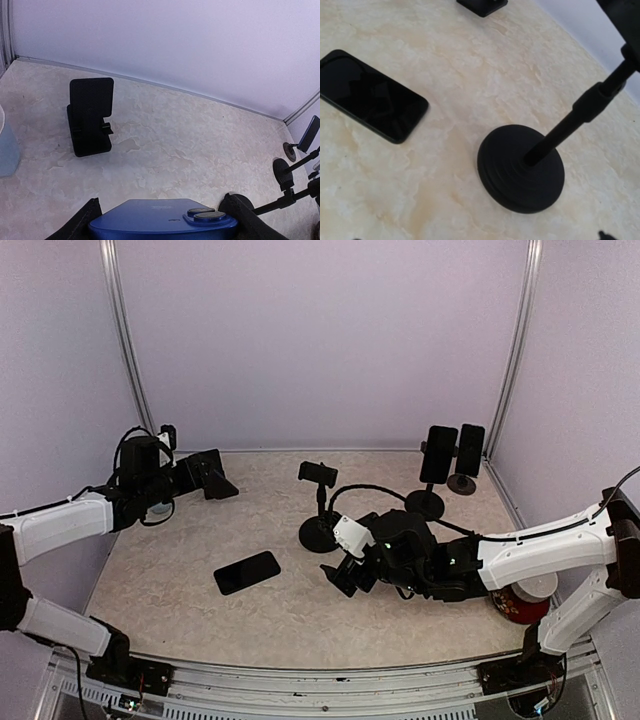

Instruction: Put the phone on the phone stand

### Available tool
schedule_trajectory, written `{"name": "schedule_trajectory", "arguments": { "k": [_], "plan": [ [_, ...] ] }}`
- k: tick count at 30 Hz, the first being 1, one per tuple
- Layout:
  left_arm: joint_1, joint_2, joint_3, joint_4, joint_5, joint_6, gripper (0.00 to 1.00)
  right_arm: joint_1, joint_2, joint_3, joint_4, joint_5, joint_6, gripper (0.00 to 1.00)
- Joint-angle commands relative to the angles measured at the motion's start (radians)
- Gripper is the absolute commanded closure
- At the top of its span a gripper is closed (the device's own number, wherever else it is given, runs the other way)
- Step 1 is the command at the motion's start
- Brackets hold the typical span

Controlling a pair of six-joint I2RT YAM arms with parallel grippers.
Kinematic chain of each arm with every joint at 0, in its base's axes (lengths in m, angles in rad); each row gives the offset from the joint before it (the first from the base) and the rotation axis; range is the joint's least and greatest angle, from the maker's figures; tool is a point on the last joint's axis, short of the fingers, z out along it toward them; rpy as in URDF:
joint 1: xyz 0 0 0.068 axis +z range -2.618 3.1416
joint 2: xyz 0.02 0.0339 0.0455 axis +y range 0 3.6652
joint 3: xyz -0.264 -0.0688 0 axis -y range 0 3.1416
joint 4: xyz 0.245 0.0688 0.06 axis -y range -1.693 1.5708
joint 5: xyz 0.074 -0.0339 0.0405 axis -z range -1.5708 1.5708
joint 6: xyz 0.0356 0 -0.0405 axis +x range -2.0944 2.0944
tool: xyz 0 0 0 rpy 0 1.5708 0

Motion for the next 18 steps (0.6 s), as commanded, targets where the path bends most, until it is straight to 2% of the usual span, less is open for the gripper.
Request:
{"name": "schedule_trajectory", "arguments": {
  "k": [1, 6, 18],
  "plan": [
    [0.016, 0.035, 0.085, 0.002, -0.069, 0.014, 0.63, -0.010, -0.008, -0.007, 0.010, 0.002, 0.013, 0.00],
    [0.016, 0.084, 0.124, 0.016, -0.128, -0.013, 0.67, -0.012, -0.006, -0.020, 0.021, -0.001, 0.020, 0.00],
    [0.012, 0.225, 0.290, -0.058, -0.337, -0.050, 0.67, -0.018, -0.022, -0.053, 0.035, 0.004, 0.026, 0.00]
  ]
}}
